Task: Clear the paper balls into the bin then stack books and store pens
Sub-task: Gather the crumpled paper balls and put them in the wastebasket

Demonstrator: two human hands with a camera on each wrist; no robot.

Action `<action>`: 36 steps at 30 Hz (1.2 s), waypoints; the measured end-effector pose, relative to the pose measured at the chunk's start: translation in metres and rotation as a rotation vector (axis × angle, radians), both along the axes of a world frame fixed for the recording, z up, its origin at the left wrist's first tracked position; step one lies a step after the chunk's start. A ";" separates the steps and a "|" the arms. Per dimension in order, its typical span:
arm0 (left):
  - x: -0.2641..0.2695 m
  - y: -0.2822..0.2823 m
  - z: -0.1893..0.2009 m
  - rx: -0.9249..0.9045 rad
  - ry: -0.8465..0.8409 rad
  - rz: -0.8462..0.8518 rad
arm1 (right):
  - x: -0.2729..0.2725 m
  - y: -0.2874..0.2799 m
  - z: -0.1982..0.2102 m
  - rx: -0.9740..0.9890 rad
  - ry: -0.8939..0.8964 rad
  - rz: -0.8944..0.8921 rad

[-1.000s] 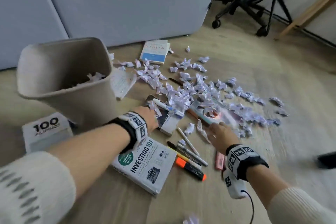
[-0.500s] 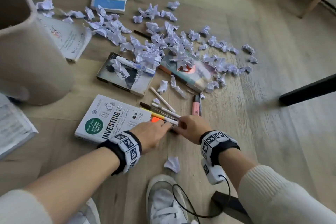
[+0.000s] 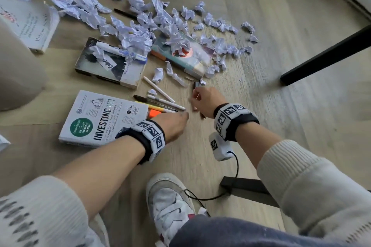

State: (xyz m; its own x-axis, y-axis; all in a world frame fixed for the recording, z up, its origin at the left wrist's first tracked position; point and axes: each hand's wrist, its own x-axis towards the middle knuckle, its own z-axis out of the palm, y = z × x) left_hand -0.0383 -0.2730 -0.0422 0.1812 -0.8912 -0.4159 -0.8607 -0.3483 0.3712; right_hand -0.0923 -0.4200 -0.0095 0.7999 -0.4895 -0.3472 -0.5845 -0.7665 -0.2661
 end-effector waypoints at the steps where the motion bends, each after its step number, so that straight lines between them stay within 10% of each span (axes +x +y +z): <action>1: 0.013 -0.006 0.003 0.000 -0.031 0.026 | 0.001 -0.001 0.003 -0.015 -0.010 -0.009; 10: 0.100 0.007 -0.011 -0.111 -0.160 0.535 | 0.000 -0.033 0.001 -0.134 0.189 -0.074; 28: 0.101 0.020 -0.027 0.040 -0.334 0.302 | 0.028 -0.073 -0.071 -0.153 -0.252 -0.015; 36: 0.099 0.014 -0.028 -0.098 -0.262 0.374 | 0.025 -0.100 -0.072 0.042 -0.386 -0.453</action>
